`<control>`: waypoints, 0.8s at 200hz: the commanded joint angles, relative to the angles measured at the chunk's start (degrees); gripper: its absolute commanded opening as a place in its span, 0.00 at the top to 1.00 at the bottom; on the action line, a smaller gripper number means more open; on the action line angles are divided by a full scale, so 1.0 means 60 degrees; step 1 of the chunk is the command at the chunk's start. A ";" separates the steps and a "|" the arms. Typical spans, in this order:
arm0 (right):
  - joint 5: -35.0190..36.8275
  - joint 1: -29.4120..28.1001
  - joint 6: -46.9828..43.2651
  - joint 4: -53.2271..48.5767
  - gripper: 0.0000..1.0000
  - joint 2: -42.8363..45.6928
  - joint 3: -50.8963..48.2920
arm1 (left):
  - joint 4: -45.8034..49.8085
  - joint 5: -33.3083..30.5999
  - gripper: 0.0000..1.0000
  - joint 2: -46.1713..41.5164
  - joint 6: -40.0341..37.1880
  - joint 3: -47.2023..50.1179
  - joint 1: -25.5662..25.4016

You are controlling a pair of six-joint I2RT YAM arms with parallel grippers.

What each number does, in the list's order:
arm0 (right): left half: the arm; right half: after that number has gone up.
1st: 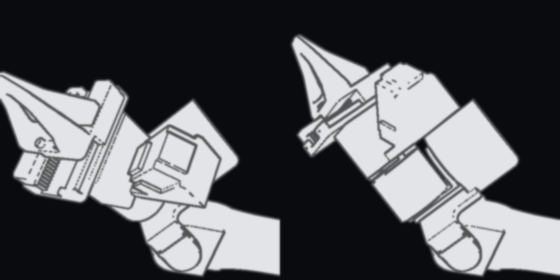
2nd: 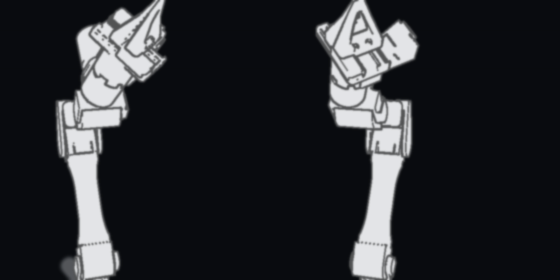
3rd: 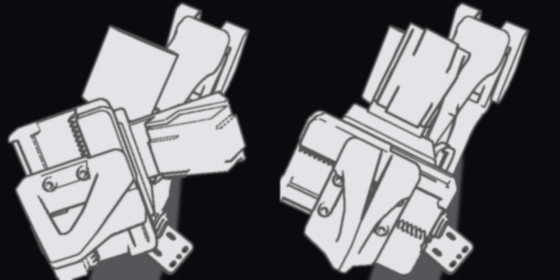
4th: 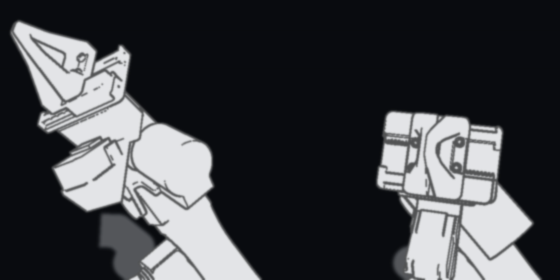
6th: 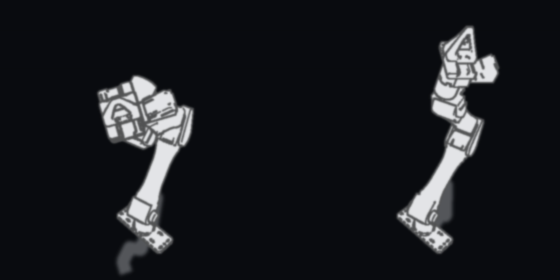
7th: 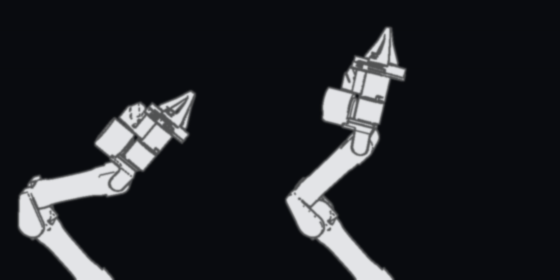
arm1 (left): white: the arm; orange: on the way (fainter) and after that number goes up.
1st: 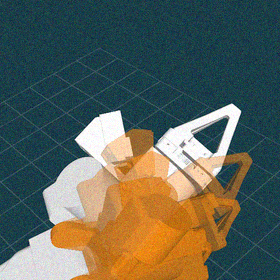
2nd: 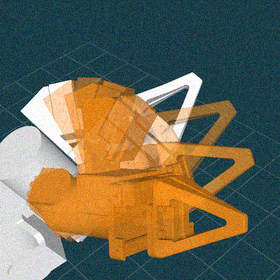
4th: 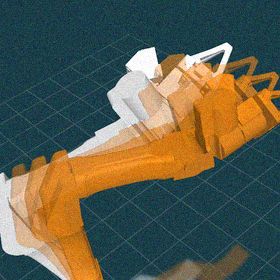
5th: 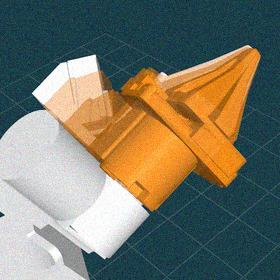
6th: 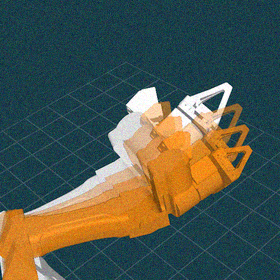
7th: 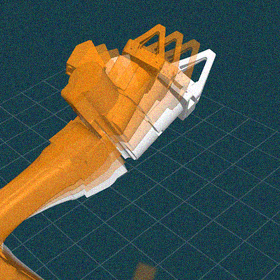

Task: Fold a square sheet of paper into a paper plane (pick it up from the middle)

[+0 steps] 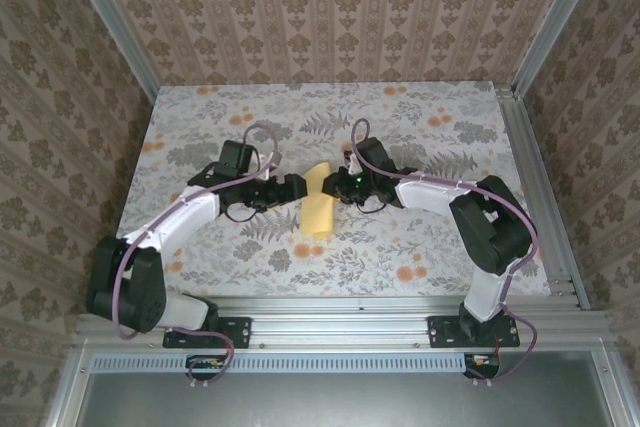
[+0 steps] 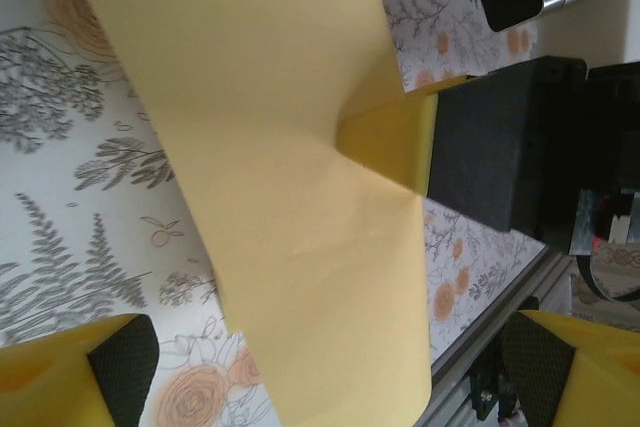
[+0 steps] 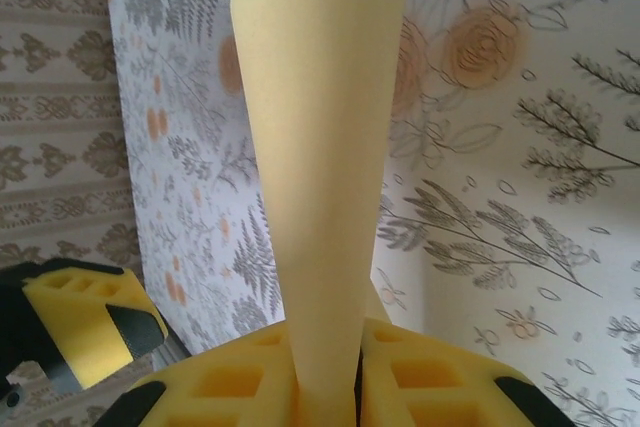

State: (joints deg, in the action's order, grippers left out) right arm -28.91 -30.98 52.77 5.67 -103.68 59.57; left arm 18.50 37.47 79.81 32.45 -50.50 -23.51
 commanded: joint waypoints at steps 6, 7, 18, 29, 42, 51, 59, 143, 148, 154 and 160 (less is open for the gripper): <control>-0.0321 0.0309 -0.0604 0.0218 0.78 -0.0363 -0.0588 | -0.1299 -0.0332 0.11 0.0465 0.0665 0.0159 -0.0514; -0.0322 0.0312 -0.0613 0.0237 0.78 -0.0367 -0.0608 | -0.1320 -0.0352 0.11 0.0488 0.0676 0.0150 -0.0591; -0.0355 0.0419 -0.0683 0.0289 0.78 -0.0434 -0.0731 | -0.1546 -0.0493 0.13 0.0726 0.0790 0.0154 -0.0861; -0.0339 0.0481 -0.0839 0.0257 0.78 -0.0465 -0.0798 | -0.1806 -0.0624 0.17 0.0916 0.0894 0.0188 -0.1011; -0.0340 0.0562 -0.1002 0.0170 0.78 -0.0514 -0.0812 | -0.2029 -0.0724 0.22 0.1170 0.0975 0.0212 -0.1145; -0.0272 0.0600 -0.1148 0.0011 0.78 -0.0543 -0.0788 | -0.2188 -0.0739 0.25 0.1339 0.1035 0.0202 -0.1254; -0.0221 0.0646 -0.1221 -0.0062 0.78 -0.0566 -0.0788 | -0.2261 -0.0785 0.27 0.1469 0.1052 0.0175 -0.1348; 0.0433 0.0835 -0.0510 0.0775 0.71 -0.0314 -0.1430 | -0.2294 -0.1031 0.41 0.2309 0.0917 -0.0042 -0.1929; 0.0463 0.0828 -0.0466 0.0800 0.71 -0.0297 -0.1454 | -0.2344 -0.1006 0.42 0.2371 0.0933 -0.0030 -0.1966; 0.0473 0.0828 -0.0443 0.0806 0.71 -0.0277 -0.1473 | -0.2408 -0.0975 0.44 0.2441 0.0946 -0.0046 -0.2006; 0.0503 0.0828 -0.0432 0.0795 0.70 -0.0248 -0.1462 | -0.2457 -0.0958 0.45 0.2512 0.0961 -0.0056 -0.2042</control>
State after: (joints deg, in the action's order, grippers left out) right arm -28.25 -26.24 48.77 8.05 -106.65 51.77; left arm 5.63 31.66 93.08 37.98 -49.93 -34.59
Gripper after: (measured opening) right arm 0.292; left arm 0.569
